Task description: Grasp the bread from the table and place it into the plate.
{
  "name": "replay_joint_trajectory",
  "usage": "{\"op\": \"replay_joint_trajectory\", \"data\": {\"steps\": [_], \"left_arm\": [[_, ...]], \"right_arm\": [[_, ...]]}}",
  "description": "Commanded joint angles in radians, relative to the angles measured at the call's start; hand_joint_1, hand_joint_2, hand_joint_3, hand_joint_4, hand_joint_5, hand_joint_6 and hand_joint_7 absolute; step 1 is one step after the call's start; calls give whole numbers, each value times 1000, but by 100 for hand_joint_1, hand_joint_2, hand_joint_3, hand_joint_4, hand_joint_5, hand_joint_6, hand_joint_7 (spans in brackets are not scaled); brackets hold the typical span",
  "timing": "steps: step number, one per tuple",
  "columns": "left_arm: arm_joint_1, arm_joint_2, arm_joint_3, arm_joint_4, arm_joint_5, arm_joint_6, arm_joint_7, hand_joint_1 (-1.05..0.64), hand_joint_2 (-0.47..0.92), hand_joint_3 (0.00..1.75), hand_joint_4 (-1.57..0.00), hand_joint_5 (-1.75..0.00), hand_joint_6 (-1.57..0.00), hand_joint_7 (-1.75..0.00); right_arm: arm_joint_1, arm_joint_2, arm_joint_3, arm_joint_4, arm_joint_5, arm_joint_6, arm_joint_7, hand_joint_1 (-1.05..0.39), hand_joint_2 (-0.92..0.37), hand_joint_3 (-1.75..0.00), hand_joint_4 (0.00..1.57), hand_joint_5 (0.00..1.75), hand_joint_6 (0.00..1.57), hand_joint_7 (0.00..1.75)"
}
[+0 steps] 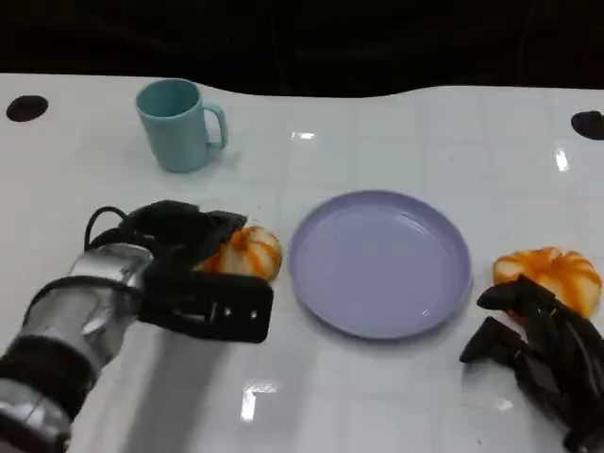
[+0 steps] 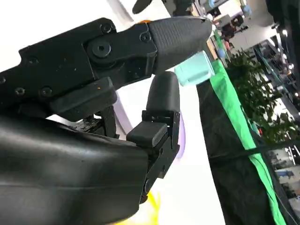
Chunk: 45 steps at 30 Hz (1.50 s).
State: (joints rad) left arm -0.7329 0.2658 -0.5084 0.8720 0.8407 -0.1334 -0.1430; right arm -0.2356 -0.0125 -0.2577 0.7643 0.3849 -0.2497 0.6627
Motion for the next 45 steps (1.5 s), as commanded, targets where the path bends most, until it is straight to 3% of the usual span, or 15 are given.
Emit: {"op": "replay_joint_trajectory", "data": {"steps": [1, 3, 6, 8, 10, 11, 13, 16, 18, 20, 23, 28, 41, 43, 45], "left_arm": [[-52, -4, -23, 69, -9, -13, 41, -59, 84, 0, -5, -8, -17, 0], [-82, -34, -23, 143, -27, -14, 39, -59, 84, 0, -5, -8, -17, 0], [-134, -83, -4, 276, -76, -30, 37, -41, 91, 6, -28, -16, -36, -6], [-143, -85, 2, 316, -95, -64, 80, -34, 92, 8, -74, -40, -80, -15], [-149, -86, -8, 343, -94, -77, 124, -33, 92, 8, -87, -48, -93, -15], [-152, -87, -13, 354, -93, -78, 142, -35, 91, 4, -84, -89, -109, -19], [-149, -90, -28, 366, -80, -65, 213, -33, 92, 12, -72, -141, -107, -32], [-146, -92, -44, 368, -72, -43, 282, -27, 92, 23, -67, -170, -79, -90], [-144, -93, -50, 366, -71, -29, 319, -24, 92, 25, -69, -174, -71, -108], [-141, -93, -49, 362, -76, -20, 357, -22, 92, 26, -73, -174, -53, -155], [-139, -99, -33, 354, -93, 7, 409, -20, 92, 33, -74, -175, -46, -171], [-131, -102, 19, 330, -152, -36, 485, -17, 92, 47, -78, -175, -49, -175], [-181, -131, 38, 196, -195, -205, 475, -18, 62, 93, -83, -175, -57, -174], [-195, -147, 41, 185, -202, -244, 467, -16, 62, 89, -83, -175, -67, -150], [-202, -157, 43, 190, -208, -274, 468, -14, 58, 102, -86, -175, -66, -169]], "right_arm": [[11, -15, -5, 1, 3, 12, -5, -55, -92, -19, 65, 155, 62, 120], [14, -13, -5, -1, 0, 10, -14, -55, -92, -19, 66, 155, 62, 120], [18, -12, -3, -2, -8, -3, -23, -56, -92, -17, 68, 155, 64, 119], [19, -15, 1, 6, -15, -28, -15, -55, -92, -21, 68, 156, 64, 119], [17, -16, 1, 13, -14, -34, -11, -55, -92, -23, 68, 156, 64, 119], [15, -16, 1, 15, -11, -33, -9, -55, -92, -23, 68, 156, 64, 120], [15, -17, 1, 7, -7, -13, -16, -55, -92, -22, 68, 156, 64, 119], [13, -14, -4, 5, 2, -1, -16, -54, -92, -20, 67, 155, 63, 119], [10, -14, -7, 7, 8, 5, -10, -54, -92, -19, 67, 155, 64, 118], [8, -18, -3, 10, 0, 0, -11, -55, -92, -19, 68, 155, 64, 118], [11, -18, -3, 3, -3, 6, -23, -55, -92, -19, 67, 155, 63, 118], [8, -20, -3, 10, -6, 4, -26, -55, -92, -19, 67, 156, 64, 118], [-17, -36, -3, 74, -12, -40, 12, -57, -92, -21, 69, 155, 64, 117], [-17, -34, -2, 73, -12, -38, 9, -57, -92, -22, 68, 155, 65, 116], [-15, -32, -1, 71, -12, -38, 5, -56, -92, -22, 68, 155, 65, 116]]}}
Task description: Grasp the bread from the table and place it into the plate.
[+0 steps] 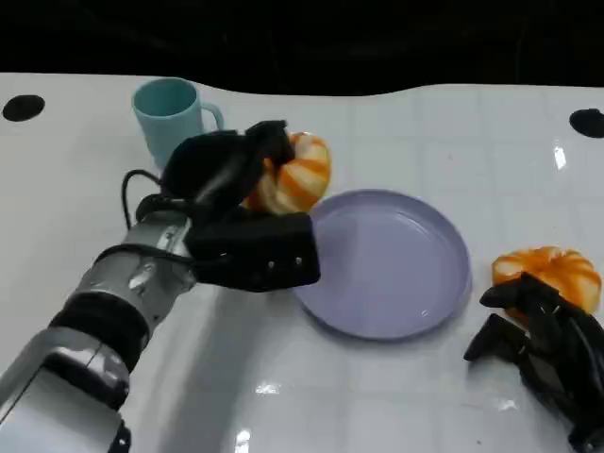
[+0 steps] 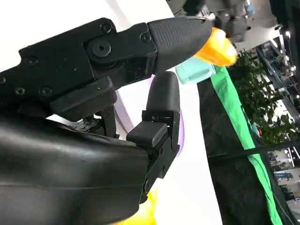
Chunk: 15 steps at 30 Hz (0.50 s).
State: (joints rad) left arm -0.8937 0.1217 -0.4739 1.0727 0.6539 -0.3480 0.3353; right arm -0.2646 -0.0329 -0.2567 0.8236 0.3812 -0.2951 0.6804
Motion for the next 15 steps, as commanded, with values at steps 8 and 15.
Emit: {"op": "replay_joint_trajectory", "data": {"steps": [8, 15], "left_arm": [[-104, -46, -9, 30, -49, -176, -211, -16, 54, 119, -89, -175, -75, -175], [-131, -84, -22, 71, -37, -205, -275, -18, 50, 120, -89, -175, -76, -175]], "right_arm": [[16, -7, 1, 13, -15, -5, -26, -56, -92, -22, 68, 156, 66, 116], [19, -2, 2, -11, -7, 27, -47, -56, -92, -21, 69, 156, 67, 118]]}}
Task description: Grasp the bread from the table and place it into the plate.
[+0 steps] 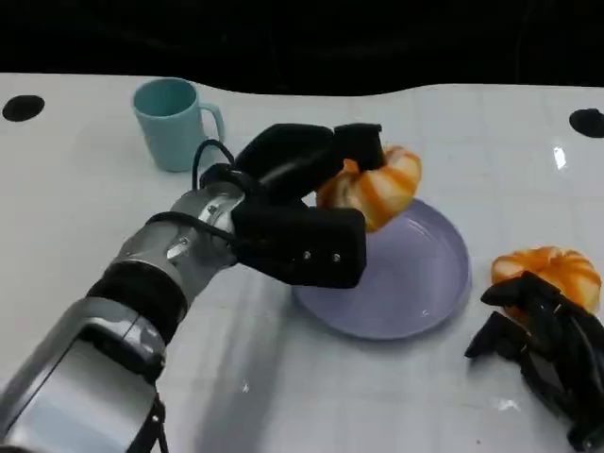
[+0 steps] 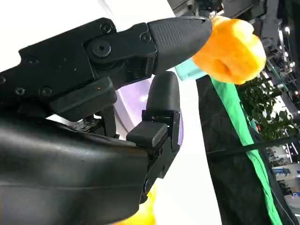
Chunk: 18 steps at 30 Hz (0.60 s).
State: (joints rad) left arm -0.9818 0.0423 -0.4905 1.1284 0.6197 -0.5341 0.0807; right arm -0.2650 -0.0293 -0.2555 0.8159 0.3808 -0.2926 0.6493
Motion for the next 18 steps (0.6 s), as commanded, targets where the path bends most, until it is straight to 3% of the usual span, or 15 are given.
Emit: {"op": "replay_joint_trajectory", "data": {"steps": [1, 14, 15, 16, 17, 18], "left_arm": [[-55, -17, -25, 26, 17, -6, -30, -19, 50, 119, -89, -175, -76, -175], [-88, -45, -78, 66, 54, 13, -35, -22, 53, 107, -90, -175, -75, -175], [-100, -45, -82, 73, 53, 33, -87, -22, 53, 106, -90, -175, -75, -175], [-110, -45, -86, 77, 53, 52, -129, -40, 74, 65, -56, -104, -50, -96], [-119, -43, -92, 80, 56, 70, -168, -50, 83, 49, -48, -65, -46, -54], [-125, -41, -96, 80, 57, 82, -193, -58, 87, 43, -42, -42, -43, -31]], "right_arm": [[23, -3, 1, -14, -3, 34, -15, -55, -92, -21, 68, 156, 66, 119], [42, 4, -4, -60, 12, 77, 4, -53, -92, -21, 62, 161, 59, 125], [40, 3, -2, -52, 3, 59, -1, -53, -92, -21, 62, 161, 59, 125], [39, 1, -1, -45, -6, 43, -5, -54, -92, -21, 66, 158, 61, 123], [37, 1, -1, -39, -10, 34, -7, -55, -92, -21, 67, 157, 63, 122], [35, 0, 0, -34, -13, 29, -9, -56, -92, -21, 68, 156, 63, 122]]}}
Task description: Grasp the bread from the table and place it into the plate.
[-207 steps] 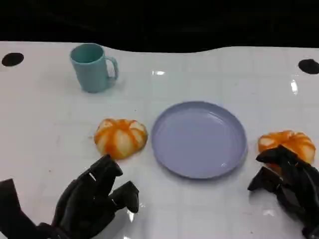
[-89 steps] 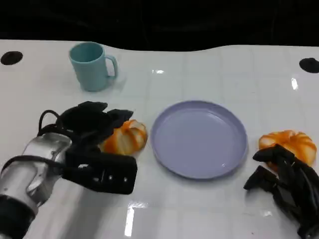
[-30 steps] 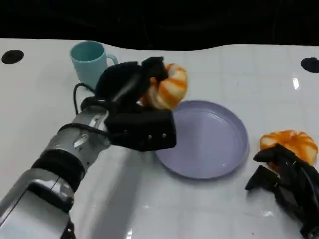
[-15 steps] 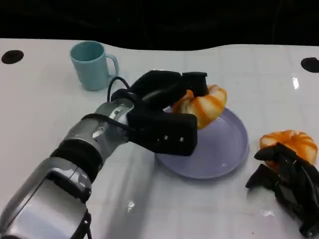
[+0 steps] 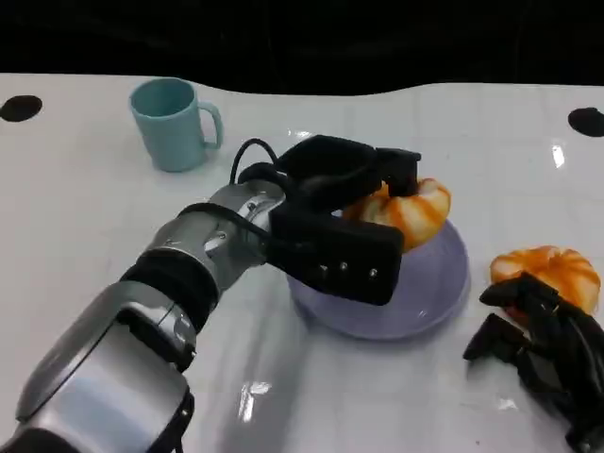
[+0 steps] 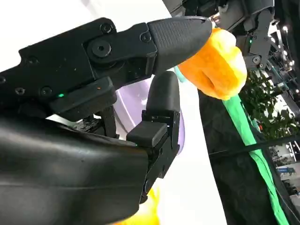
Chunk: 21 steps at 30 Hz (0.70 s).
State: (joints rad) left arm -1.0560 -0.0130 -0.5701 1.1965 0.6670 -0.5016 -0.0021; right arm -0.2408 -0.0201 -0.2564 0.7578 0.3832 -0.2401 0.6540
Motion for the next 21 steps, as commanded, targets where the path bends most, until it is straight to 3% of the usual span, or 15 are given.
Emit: {"op": "replay_joint_trajectory", "data": {"steps": [1, 5, 21], "left_arm": [[-51, 15, -19, 9, 10, 55, -120, -63, 90, 40, -38, -28, -42, -16], [-50, 17, -21, -1, 6, 65, -135, -66, 92, 38, -36, -18, -41, -6], [-49, 17, -21, -4, 5, 67, -137, -66, 92, 38, -37, -15, -42, -4]], "right_arm": [[10, -9, 1, 26, -15, -25, -14, -56, -92, -21, 68, 156, 64, 122], [8, -9, 2, 32, -13, -31, -13, -57, -92, -21, 68, 156, 64, 122], [6, -10, 2, 37, -12, -35, -13, -57, -92, -21, 68, 156, 64, 121]]}}
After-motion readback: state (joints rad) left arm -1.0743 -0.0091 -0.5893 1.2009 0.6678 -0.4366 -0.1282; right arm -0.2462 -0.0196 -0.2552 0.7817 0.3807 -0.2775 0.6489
